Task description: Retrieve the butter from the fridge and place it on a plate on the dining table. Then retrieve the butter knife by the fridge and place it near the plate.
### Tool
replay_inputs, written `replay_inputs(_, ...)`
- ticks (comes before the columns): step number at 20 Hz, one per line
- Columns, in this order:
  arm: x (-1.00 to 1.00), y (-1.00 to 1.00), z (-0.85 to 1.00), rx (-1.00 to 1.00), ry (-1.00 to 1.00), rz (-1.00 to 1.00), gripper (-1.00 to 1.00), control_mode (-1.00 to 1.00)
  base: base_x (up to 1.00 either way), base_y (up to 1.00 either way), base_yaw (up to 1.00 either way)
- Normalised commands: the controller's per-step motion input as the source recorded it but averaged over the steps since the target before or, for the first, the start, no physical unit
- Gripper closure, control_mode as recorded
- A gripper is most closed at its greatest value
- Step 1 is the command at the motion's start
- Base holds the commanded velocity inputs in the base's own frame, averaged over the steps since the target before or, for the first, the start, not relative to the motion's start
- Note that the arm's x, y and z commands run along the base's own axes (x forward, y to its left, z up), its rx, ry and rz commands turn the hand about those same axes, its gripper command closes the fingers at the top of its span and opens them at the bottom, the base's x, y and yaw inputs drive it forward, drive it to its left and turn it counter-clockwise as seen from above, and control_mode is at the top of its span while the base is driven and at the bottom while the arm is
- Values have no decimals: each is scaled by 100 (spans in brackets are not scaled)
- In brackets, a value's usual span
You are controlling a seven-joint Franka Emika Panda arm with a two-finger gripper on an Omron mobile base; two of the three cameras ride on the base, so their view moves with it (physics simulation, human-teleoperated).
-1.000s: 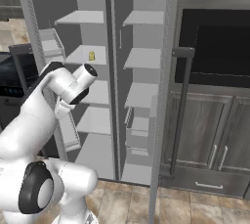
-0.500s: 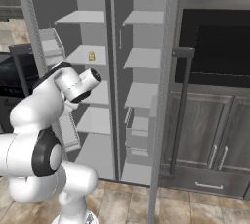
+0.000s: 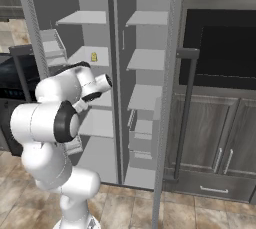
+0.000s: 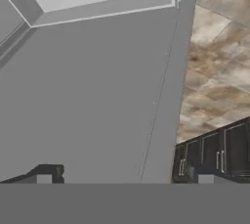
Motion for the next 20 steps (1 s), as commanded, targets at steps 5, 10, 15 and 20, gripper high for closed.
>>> replay_inputs(5,16,35,-24,4,0,14,-100,-100,0,0,0)
replay_inputs(10,2,36,-13,0,0,8,-100,-100,0,0,0)
replay_inputs(15,0,34,-8,0,3,3,-100,-100,0,0,0)
replay_inputs(20,-16,36,-5,0,6,0,-100,-100,0,0,0)
